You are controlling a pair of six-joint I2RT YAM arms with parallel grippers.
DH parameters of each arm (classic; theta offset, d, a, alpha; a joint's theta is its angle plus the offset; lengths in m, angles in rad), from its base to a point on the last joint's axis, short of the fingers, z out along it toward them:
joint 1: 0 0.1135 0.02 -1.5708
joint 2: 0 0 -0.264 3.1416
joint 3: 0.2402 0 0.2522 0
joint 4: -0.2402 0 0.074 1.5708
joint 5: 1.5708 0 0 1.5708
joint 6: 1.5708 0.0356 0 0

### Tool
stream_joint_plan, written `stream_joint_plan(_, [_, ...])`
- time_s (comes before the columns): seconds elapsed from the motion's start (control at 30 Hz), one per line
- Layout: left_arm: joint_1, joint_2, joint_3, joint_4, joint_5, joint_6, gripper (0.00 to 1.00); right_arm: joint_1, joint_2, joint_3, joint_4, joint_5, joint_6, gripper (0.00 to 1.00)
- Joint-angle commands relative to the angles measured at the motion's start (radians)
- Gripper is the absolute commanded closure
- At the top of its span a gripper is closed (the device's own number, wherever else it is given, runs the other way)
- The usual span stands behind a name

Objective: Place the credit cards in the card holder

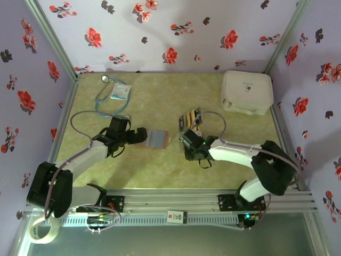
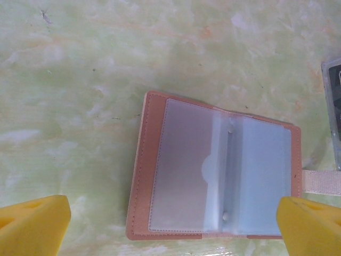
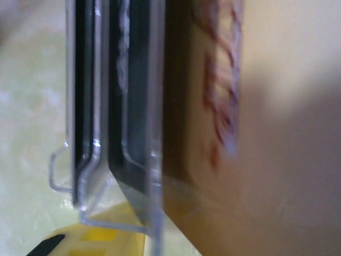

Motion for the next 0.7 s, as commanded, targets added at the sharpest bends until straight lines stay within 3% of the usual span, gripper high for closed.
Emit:
stream_joint_plan(0.0, [0.007,0.004,0.004,0.011,0.011,0.001,0.00,-0.047,0.033,0.074,0.064,0.078,-0.046,0.67])
stream_joint_plan(0.3, [0.007,0.017,-0.007,0.028,0.014,-0.007,0.00,-0.187,0.207,0.257,0.146,-0.038,-0.112,0.67])
stream_joint_plan(0.47, [0.007,0.025,-0.009,0.040,0.019,-0.016,0.00,-0.214,0.316,0.386,0.131,-0.112,-0.151,0.68])
stream_joint_plan(0.67, [0.007,0.026,-0.012,0.042,0.026,-0.016,0.00,-0.190,0.186,0.319,0.149,-0.176,-0.100,0.66])
